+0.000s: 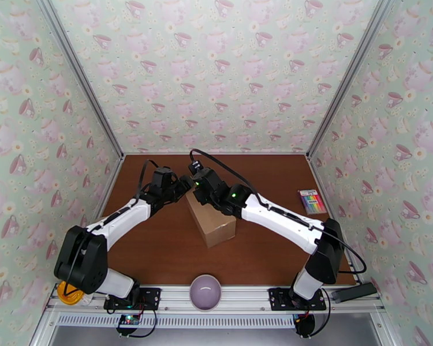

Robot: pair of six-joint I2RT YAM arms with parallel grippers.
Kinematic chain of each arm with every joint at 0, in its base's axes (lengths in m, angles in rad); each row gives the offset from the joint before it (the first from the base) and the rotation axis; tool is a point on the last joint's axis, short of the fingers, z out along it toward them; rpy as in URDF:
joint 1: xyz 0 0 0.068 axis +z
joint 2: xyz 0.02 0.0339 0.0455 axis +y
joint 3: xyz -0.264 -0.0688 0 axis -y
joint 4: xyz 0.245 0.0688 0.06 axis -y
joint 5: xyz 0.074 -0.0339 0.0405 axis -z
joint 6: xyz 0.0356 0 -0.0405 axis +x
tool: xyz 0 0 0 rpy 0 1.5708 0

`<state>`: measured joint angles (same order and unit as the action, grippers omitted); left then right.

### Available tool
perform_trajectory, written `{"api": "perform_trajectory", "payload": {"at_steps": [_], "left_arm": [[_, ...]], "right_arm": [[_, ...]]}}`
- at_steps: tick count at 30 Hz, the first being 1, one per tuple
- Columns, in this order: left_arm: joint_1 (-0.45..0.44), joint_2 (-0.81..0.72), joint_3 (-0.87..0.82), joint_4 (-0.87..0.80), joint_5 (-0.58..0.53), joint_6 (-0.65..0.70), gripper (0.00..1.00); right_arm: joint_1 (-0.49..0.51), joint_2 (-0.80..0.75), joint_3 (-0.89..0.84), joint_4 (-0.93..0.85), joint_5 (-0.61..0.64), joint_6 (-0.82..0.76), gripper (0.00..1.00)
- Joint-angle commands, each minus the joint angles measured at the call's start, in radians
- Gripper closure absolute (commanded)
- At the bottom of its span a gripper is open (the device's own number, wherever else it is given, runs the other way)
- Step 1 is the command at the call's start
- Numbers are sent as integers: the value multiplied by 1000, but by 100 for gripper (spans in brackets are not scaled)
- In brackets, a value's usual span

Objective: Unpack the express box

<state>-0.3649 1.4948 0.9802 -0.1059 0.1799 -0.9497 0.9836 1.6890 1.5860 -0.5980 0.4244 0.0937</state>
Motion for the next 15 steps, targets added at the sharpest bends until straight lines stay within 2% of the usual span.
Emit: {"api": "perform_trajectory", "payload": {"at_steps": [1,15], "left_arm": [[-15,-14,11,3,15,23,29],[-37,71,7,28,32,7,29]], "right_arm": [[17,23,26,-63,-44,0,100],[17,21,61,-50,-31,-1,100]]}}
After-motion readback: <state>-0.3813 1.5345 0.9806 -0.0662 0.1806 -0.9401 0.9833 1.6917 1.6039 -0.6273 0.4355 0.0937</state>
